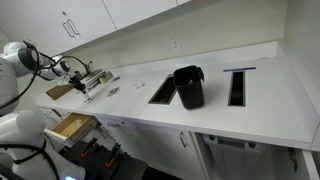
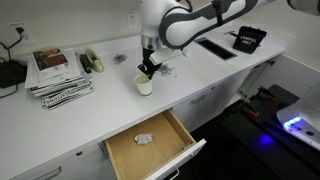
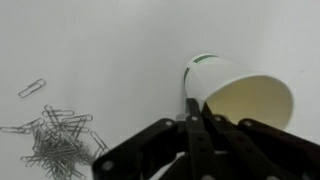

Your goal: Move the white cup to the right

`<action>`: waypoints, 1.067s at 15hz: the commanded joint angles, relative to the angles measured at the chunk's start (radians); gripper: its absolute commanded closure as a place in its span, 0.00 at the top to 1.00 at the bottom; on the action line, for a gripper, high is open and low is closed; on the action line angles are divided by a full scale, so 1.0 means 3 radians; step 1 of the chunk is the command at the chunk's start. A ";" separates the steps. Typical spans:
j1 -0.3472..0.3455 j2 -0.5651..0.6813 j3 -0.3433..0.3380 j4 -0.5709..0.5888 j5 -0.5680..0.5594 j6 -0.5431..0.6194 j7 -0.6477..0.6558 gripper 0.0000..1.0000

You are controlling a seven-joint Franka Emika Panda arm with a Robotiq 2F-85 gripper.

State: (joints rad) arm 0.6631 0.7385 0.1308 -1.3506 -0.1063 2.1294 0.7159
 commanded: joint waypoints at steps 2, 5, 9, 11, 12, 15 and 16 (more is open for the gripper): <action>-0.0081 -0.0590 -0.0172 -0.0567 -0.0017 0.0007 0.0278 0.01; -0.0203 -0.0841 -0.0351 -0.0895 0.0001 0.0148 0.0438 0.01; -0.0511 -0.1009 -0.0420 -0.1182 -0.0186 0.0303 0.0688 0.01; -0.0645 -0.1063 -0.0459 -0.1344 -0.0301 0.0473 0.0831 0.01; -0.0710 -0.1068 -0.0478 -0.1417 -0.0337 0.0570 0.0910 0.01; -0.0850 -0.1095 -0.0526 -0.1590 -0.0399 0.0768 0.1114 0.01; -0.0894 -0.1082 -0.0529 -0.1625 -0.0386 0.0814 0.1148 0.01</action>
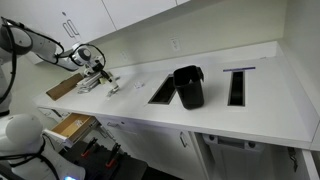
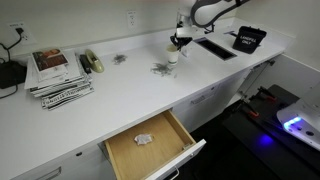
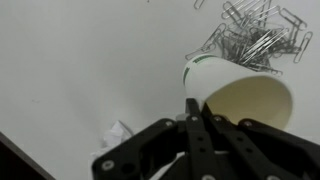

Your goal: Move the white cup to the right

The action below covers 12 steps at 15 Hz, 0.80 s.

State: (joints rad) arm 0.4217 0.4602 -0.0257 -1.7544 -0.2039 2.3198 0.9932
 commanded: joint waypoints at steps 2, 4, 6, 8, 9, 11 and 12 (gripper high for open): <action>-0.0147 -0.0153 -0.0018 -0.0345 -0.0063 0.0216 0.0310 0.01; -0.0180 -0.0140 -0.0035 -0.0396 -0.0075 0.0253 0.0409 0.01; -0.0199 -0.0143 -0.0059 -0.0459 -0.0082 0.0328 0.0541 0.01; -0.0213 -0.0142 -0.0071 -0.0515 -0.0076 0.0428 0.0664 0.01; -0.0218 -0.0136 -0.0076 -0.0534 -0.0073 0.0463 0.0711 0.01; -0.0223 -0.0142 -0.0073 -0.0576 -0.0060 0.0519 0.0776 0.29; -0.0225 -0.0163 -0.0066 -0.0599 -0.0058 0.0523 0.0794 0.29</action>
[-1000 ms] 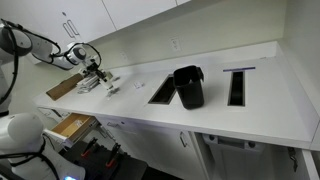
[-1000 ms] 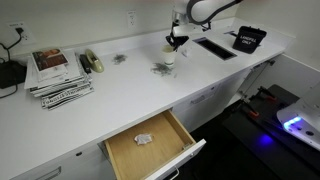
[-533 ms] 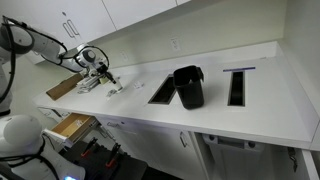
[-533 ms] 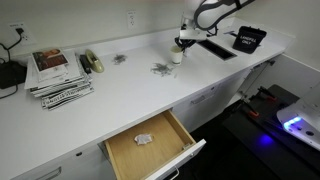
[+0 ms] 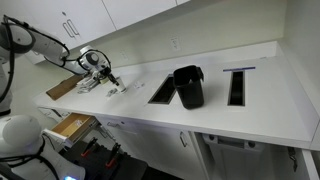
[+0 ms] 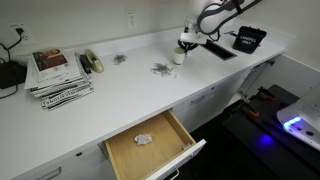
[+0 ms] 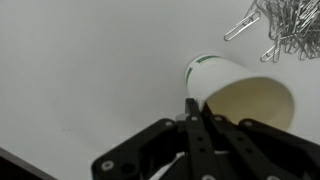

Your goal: Move the white cup to the right

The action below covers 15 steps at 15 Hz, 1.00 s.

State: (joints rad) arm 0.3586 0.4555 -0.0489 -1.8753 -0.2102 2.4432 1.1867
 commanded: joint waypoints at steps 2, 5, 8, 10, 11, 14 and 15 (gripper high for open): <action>-0.0006 -0.0197 0.0006 -0.0268 -0.0059 0.0146 0.0197 0.43; 0.0014 -0.0347 -0.0016 -0.0456 -0.0113 0.0224 0.0286 0.65; 0.0030 -0.0601 -0.0044 -0.0699 -0.0298 0.0268 0.0475 0.89; 0.0009 -0.0821 -0.0020 -0.0874 -0.0463 0.0299 0.0616 1.00; -0.0035 -0.0959 0.0033 -0.0987 -0.0487 0.0389 0.0618 1.00; -0.0104 -0.1370 0.0158 -0.1256 -0.0547 0.0462 0.0554 1.00; -0.0146 -0.1523 0.0240 -0.1356 -0.0476 0.0472 0.0415 1.00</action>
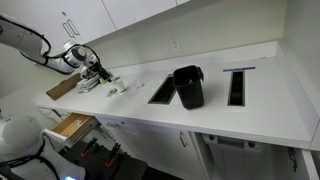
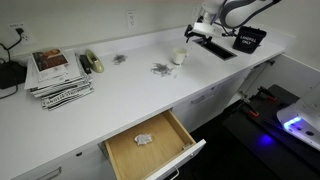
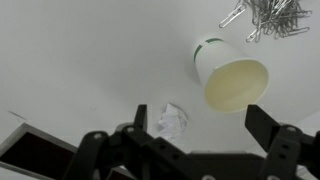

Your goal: Move the white cup to the right

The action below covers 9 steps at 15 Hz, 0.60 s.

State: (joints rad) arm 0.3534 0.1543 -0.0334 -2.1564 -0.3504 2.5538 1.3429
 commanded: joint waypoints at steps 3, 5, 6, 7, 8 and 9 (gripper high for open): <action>-0.0220 -0.0950 0.0410 -0.0630 0.0019 -0.0046 -0.0252 1.00; -0.0294 -0.1175 0.0558 -0.0729 0.0044 -0.0099 -0.0318 1.00; -0.0326 -0.1269 0.0619 -0.0775 0.0085 -0.0090 -0.0386 1.00; -0.0356 -0.1348 0.0679 -0.0809 0.0118 -0.0088 -0.0418 1.00; -0.0387 -0.1411 0.0732 -0.0829 0.0145 -0.0100 -0.0461 1.00; -0.0423 -0.1463 0.0787 -0.0850 0.0148 -0.0091 -0.0473 1.00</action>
